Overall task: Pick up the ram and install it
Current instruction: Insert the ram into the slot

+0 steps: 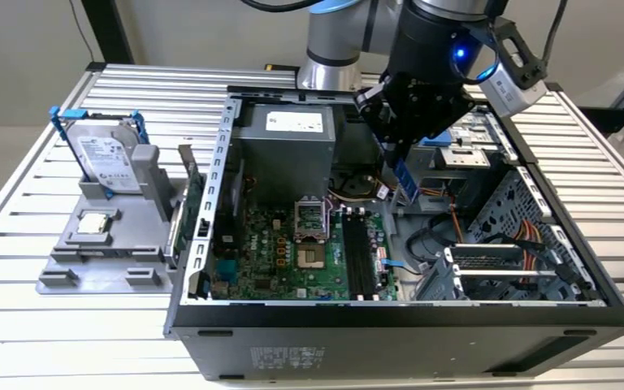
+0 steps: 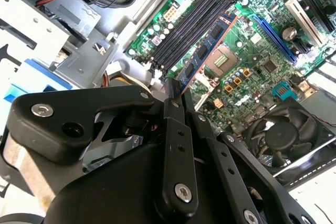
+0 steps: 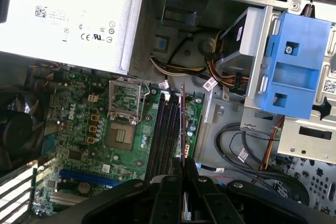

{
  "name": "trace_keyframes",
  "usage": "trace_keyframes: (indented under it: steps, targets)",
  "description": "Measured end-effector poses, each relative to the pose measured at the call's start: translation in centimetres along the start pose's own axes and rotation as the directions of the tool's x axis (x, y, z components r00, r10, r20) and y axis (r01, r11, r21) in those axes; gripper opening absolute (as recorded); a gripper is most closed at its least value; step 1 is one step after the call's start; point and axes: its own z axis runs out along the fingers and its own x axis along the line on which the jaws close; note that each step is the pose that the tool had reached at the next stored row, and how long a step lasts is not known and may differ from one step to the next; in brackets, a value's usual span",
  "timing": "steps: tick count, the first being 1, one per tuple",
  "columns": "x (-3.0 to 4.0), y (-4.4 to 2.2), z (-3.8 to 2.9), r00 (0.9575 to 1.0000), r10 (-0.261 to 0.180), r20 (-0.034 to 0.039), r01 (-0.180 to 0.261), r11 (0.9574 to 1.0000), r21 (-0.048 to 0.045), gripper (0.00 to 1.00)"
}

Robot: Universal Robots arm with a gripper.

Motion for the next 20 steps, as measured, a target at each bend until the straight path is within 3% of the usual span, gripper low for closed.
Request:
trace_keyframes:
  steps: [14,20]
  targets:
    - [-0.01,0.00,0.32,1.0000,0.006,0.0001,-0.006,1.0000,-0.0002,0.00]
    - [-0.01,0.01,0.43,0.9982,0.059,-0.0001,-0.059,0.9982,-0.0054,0.00]
